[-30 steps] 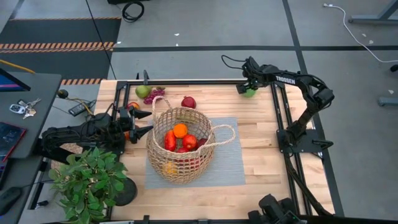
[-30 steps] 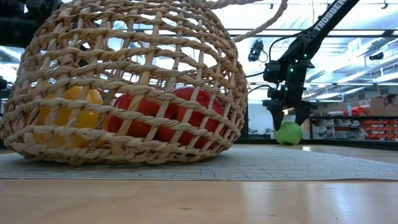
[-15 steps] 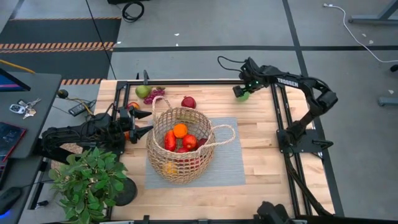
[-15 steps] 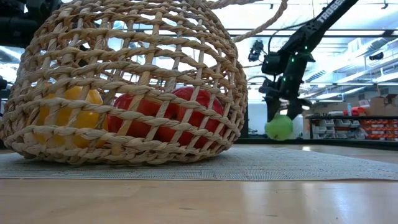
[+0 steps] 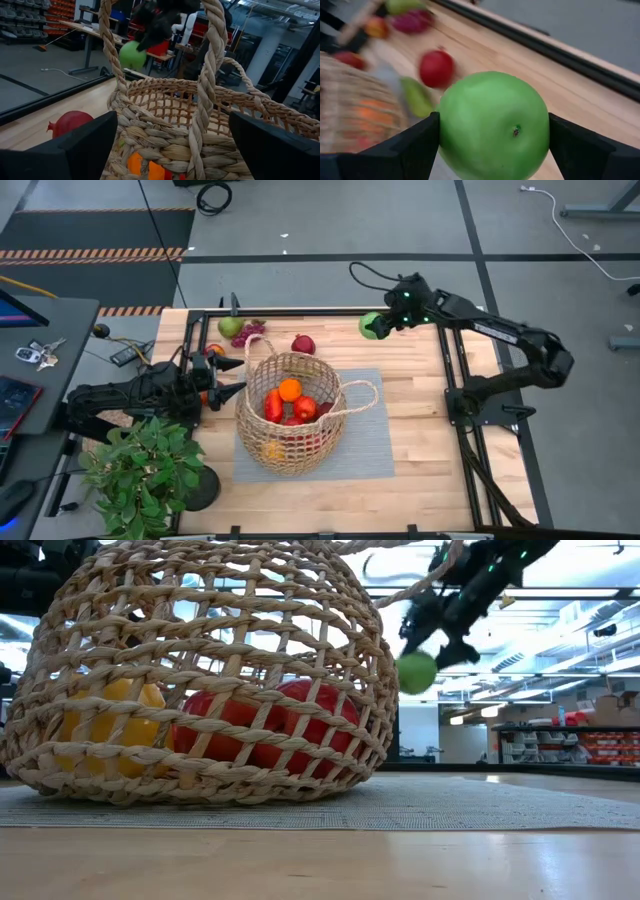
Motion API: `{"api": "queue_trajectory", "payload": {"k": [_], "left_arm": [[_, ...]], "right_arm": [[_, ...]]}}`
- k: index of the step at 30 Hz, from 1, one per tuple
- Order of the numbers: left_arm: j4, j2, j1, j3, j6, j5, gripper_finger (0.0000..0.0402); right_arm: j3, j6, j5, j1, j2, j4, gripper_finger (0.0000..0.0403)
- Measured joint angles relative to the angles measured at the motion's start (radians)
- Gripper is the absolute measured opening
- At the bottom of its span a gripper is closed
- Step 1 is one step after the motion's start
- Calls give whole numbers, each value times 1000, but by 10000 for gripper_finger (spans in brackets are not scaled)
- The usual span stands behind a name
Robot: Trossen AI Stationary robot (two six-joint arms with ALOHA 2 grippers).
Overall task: Build produce basket
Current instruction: Put the green apple into the brown woven basket
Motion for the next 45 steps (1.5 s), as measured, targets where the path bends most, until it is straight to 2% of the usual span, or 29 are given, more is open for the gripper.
{"api": "queue_trajectory", "payload": {"k": [7,13,18,23,31,35,41,45], "left_arm": [[0,0,0,0,0,0,389],[0,0,0,0,0,0,389],[0,0,0,0,0,0,389],[0,0,0,0,0,0,389],[0,0,0,0,0,0,389],[0,0,0,0,0,0,389],[0,0,0,0,0,0,389],[0,0,0,0,0,0,389]], "right_arm": [[0,36,4,115,-139,54,339],[0,35,48,233,-199,136,339],[0,30,85,322,-206,236,339],[0,35,51,378,-207,397,340],[1,-52,31,465,-206,640,340],[1,-126,33,514,-205,703,340],[1,-185,112,567,-205,738,341],[2,-245,123,608,-193,801,341]]}}
